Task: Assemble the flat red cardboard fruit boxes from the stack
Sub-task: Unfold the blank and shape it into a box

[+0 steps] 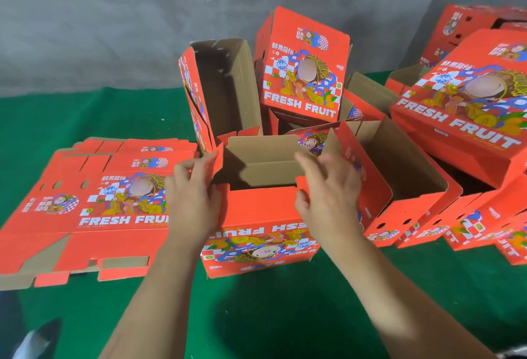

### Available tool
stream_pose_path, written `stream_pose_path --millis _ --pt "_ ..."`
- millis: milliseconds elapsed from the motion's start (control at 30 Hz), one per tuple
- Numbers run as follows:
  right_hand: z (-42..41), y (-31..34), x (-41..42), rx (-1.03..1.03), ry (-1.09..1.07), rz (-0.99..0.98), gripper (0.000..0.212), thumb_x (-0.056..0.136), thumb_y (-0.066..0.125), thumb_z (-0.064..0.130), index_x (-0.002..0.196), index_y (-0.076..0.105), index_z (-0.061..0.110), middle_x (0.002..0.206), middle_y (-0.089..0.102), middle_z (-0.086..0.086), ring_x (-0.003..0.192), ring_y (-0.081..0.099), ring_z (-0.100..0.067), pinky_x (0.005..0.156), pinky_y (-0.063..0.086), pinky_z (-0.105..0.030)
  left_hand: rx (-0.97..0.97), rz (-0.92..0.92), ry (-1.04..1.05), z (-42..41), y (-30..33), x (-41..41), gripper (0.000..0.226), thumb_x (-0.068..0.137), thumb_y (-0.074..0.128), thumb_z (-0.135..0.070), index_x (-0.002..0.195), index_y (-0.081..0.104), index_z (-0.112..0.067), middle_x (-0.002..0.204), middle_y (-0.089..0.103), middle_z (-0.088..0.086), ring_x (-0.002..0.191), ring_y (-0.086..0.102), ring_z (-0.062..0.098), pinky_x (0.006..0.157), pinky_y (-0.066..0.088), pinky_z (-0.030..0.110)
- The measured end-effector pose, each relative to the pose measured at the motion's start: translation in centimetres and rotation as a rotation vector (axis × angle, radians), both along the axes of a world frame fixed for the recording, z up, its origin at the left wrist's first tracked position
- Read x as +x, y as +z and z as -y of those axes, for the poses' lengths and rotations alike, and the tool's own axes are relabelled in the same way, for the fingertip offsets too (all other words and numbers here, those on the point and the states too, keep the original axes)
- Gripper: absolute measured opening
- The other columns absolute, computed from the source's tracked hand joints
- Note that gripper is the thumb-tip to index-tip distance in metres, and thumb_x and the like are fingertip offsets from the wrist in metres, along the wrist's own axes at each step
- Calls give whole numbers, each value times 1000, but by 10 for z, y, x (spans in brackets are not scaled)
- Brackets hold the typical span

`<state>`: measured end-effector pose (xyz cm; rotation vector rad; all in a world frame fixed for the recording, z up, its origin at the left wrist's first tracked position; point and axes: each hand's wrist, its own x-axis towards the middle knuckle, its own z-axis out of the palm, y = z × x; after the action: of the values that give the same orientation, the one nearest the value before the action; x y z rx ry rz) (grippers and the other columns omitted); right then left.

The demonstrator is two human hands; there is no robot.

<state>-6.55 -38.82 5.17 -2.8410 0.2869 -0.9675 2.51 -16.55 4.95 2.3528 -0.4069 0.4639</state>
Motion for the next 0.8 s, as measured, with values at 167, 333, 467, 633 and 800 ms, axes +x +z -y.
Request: stream_pose_path --millis 167,333,467,633,800 --pt "-11 -3 13 299 181 -278 65 93 63 29 154 41 36 163 29 7 108 67 -25 87 56 -43 -24 1 -65 0 -3 0 61 83 47 -12 143 57 -18 126 52 10 104 46 33 93 33 39" --pt "-5 -2 33 344 166 -643 95 95 56 49 152 -19 59 158 -47 17 114 66 -30 85 55 -42 60 -6 -215 -6 -3 -1 45 88 55 -26 131 64 -19 148 47 9 136 43 32 111 31 39" --pt "-15 -6 27 190 96 -440 82 94 51 54 161 5 47 169 -27 5 152 26 -33 115 36 -52 308 -173 -172 -4 -1 3 65 97 41 -70 155 41 -43 169 14 9 151 19 34 124 20 46" --pt "-24 -15 10 214 -170 9 102 80 69 47 166 18 24 171 1 -23 156 11 -45 118 24 -59 386 -440 -55 13 7 21 60 97 19 -76 153 25 -58 161 12 -3 143 12 34 120 22 52" --pt "-15 -21 6 195 -66 -68 83 88 60 45 161 25 27 165 33 -8 149 35 -31 116 33 -49 392 -360 114 20 3 34 49 100 44 -59 137 37 -28 137 34 11 131 31 39 110 31 52"
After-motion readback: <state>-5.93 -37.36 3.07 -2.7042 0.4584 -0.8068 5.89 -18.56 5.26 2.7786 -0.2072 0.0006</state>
